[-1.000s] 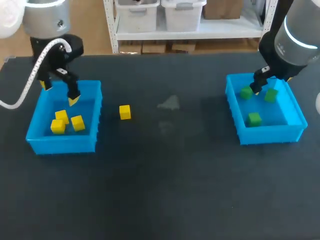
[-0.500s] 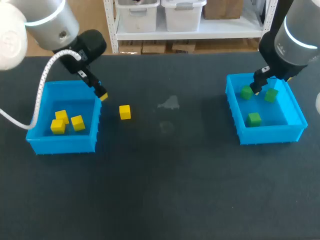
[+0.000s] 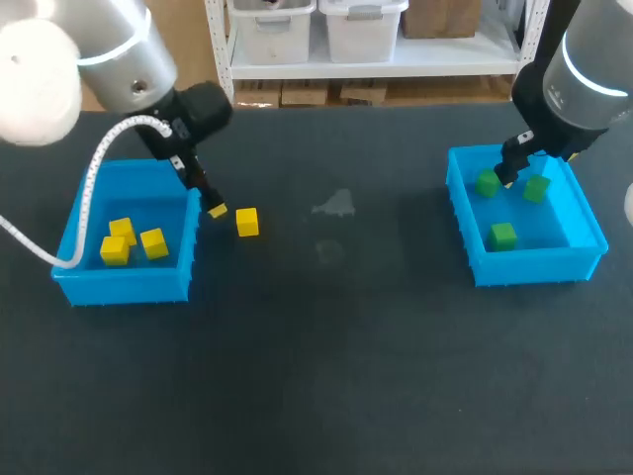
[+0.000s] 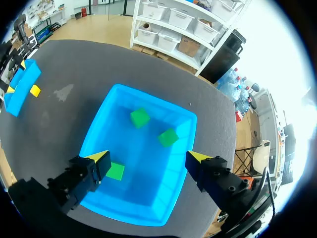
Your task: Put the green cubes in the right bin and the yellow cubes in the left bin.
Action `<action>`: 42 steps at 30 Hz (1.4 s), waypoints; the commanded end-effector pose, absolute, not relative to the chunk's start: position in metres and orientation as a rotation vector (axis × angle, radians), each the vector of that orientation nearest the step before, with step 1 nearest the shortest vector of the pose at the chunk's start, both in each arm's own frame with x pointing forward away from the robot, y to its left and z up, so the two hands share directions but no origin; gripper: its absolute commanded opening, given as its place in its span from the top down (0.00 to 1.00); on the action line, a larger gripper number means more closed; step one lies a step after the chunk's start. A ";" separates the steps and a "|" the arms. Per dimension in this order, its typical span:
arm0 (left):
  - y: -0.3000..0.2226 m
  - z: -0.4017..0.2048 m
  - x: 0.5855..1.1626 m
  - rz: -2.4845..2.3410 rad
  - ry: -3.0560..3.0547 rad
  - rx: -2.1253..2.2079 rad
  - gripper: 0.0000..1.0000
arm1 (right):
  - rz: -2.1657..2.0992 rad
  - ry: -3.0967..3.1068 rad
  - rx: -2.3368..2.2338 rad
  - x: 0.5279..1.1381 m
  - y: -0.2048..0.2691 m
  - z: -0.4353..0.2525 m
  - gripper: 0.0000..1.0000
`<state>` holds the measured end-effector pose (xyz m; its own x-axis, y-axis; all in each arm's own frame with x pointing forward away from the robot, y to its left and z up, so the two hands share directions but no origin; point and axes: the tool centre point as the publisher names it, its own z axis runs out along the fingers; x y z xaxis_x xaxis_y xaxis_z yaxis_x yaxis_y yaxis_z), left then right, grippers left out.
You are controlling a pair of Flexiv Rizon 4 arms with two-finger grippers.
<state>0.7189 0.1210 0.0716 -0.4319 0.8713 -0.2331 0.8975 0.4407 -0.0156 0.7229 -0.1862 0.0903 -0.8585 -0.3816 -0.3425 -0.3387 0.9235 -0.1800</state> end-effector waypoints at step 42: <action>0.080 0.009 0.724 -0.079 2.383 1.964 0.00 | -0.161 2.702 -0.524 0.721 -0.186 0.090 0.00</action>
